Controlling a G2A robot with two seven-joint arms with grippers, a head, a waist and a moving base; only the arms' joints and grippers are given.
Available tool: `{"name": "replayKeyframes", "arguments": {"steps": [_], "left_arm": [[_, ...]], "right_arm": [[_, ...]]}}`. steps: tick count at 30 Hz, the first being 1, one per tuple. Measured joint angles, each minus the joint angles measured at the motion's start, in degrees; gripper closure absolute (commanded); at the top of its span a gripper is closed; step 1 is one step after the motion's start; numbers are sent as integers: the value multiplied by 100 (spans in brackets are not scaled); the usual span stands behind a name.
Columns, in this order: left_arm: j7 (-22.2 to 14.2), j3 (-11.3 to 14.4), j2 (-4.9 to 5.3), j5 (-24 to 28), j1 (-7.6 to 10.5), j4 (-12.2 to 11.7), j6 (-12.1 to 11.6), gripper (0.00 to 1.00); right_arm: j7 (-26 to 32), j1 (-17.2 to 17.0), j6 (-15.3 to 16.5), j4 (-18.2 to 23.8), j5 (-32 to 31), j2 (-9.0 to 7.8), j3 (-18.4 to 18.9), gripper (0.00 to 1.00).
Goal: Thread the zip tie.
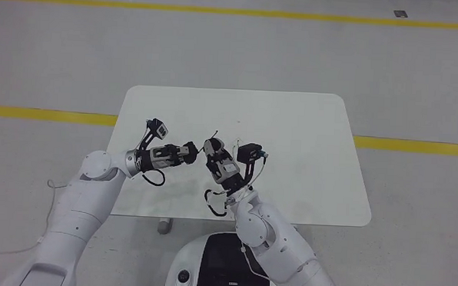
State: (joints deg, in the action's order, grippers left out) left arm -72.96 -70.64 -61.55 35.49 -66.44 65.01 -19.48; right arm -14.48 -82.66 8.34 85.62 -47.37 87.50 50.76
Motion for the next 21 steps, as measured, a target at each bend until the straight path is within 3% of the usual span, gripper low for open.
{"name": "replayKeyframes", "arguments": {"steps": [21], "left_arm": [[0, 0, 0, 0, 0, 0, 0, 100]], "right_arm": [[61, 1, -67, -16, -148, 13, -45, 100]]}}
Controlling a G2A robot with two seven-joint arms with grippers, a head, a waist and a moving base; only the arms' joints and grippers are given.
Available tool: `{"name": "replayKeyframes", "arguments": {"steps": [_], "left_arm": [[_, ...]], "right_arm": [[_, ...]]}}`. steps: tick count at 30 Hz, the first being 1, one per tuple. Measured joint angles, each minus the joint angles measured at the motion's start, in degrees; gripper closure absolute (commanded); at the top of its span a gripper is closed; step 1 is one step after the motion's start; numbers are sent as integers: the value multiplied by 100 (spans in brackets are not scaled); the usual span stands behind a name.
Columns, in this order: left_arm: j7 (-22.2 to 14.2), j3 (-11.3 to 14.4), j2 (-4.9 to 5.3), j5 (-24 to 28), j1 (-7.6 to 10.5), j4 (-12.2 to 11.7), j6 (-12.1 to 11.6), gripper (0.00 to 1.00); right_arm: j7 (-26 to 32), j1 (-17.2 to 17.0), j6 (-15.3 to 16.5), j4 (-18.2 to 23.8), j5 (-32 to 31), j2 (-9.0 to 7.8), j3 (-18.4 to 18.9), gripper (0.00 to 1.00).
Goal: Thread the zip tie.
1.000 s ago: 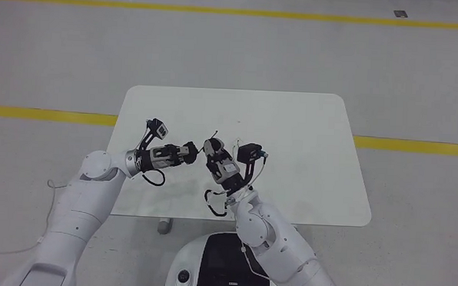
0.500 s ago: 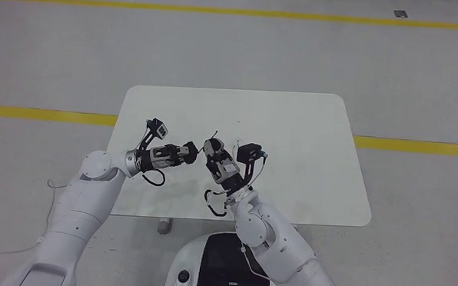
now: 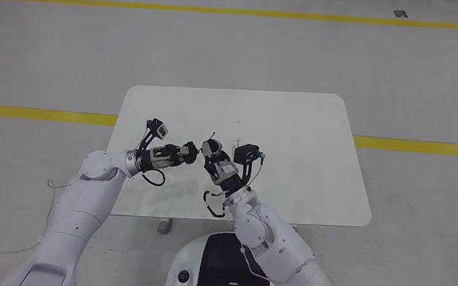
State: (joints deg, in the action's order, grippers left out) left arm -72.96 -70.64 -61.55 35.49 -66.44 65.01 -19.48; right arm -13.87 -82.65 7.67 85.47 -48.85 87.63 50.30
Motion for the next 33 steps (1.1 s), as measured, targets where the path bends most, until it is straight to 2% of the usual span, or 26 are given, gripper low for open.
{"name": "replayKeyframes", "arguments": {"steps": [23, 33], "left_arm": [[0, 0, 0, 0, 0, 0, 0, 100], [0, 0, 0, 0, 0, 0, 0, 100]], "right_arm": [[-55, -136, -478, 123, -504, -6, -25, 100], [56, -229, -303, 292, -606, -33, -52, 100]]}}
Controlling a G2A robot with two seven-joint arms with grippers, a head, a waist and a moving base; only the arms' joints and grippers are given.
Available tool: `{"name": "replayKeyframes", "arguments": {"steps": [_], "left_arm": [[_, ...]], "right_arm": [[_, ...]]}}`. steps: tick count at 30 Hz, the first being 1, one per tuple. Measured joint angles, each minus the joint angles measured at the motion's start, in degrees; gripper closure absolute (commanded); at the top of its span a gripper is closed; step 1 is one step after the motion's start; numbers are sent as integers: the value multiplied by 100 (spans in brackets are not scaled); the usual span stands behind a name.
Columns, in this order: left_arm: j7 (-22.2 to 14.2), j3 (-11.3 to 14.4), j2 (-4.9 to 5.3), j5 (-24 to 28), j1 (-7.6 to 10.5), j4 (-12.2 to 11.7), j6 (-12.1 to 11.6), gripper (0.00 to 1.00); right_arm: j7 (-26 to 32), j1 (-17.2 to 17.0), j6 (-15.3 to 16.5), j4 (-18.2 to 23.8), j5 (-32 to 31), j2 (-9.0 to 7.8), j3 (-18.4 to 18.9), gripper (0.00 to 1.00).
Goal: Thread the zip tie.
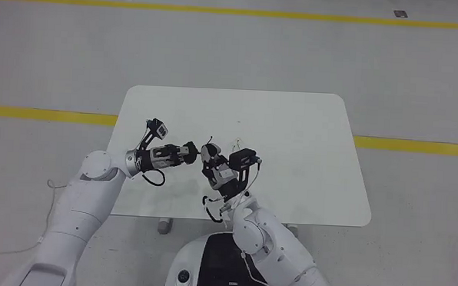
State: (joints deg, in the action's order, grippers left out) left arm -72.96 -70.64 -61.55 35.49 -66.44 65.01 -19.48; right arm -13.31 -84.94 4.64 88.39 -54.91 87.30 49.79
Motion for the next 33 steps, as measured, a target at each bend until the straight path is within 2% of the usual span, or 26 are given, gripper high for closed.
{"name": "replayKeyframes", "arguments": {"steps": [6, 16, 33], "left_arm": [[0, 0, 0, 0, 0, 0, 0, 100], [0, 0, 0, 0, 0, 0, 0, 100], [1, 0, 0, 0, -1, 1, 1, 100]], "right_arm": [[24, -10, -18, 15, -30, -5, 7, 100], [-109, -1, -275, -32, 207, 48, -34, 100], [-81, -22, -274, -12, 304, 58, -45, 100]]}}
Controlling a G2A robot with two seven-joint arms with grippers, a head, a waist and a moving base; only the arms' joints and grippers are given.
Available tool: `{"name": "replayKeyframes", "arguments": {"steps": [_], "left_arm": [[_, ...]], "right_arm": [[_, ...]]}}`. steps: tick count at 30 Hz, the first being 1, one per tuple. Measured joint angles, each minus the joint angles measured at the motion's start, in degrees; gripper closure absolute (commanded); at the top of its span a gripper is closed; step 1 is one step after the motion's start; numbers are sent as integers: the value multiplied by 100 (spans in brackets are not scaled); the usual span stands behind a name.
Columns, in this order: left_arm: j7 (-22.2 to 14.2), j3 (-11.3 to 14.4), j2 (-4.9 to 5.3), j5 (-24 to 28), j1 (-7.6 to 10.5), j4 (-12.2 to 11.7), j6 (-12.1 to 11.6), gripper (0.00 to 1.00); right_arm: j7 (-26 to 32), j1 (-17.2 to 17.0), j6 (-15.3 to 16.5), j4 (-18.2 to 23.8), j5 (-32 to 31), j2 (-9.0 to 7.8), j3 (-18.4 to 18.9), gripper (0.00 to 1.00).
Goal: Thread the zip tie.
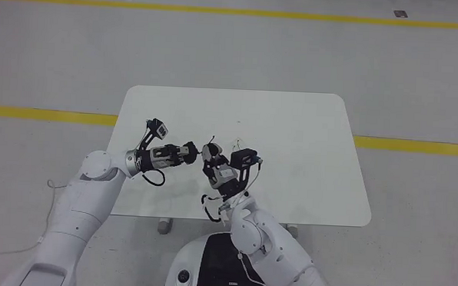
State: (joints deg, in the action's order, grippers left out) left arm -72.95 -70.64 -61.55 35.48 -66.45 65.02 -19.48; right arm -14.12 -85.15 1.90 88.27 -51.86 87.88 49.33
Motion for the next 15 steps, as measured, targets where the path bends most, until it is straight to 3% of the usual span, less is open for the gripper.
{"name": "replayKeyframes", "arguments": {"steps": [5, 15], "left_arm": [[283, 34, 11, -69, -88, 179, 83, 100], [394, 40, 55, -102, -132, 259, 74, 100]], "right_arm": [[-117, -65, -189, 64, 18, 13, 8, 100], [-104, -94, -503, 147, 0, 50, -52, 100]]}}
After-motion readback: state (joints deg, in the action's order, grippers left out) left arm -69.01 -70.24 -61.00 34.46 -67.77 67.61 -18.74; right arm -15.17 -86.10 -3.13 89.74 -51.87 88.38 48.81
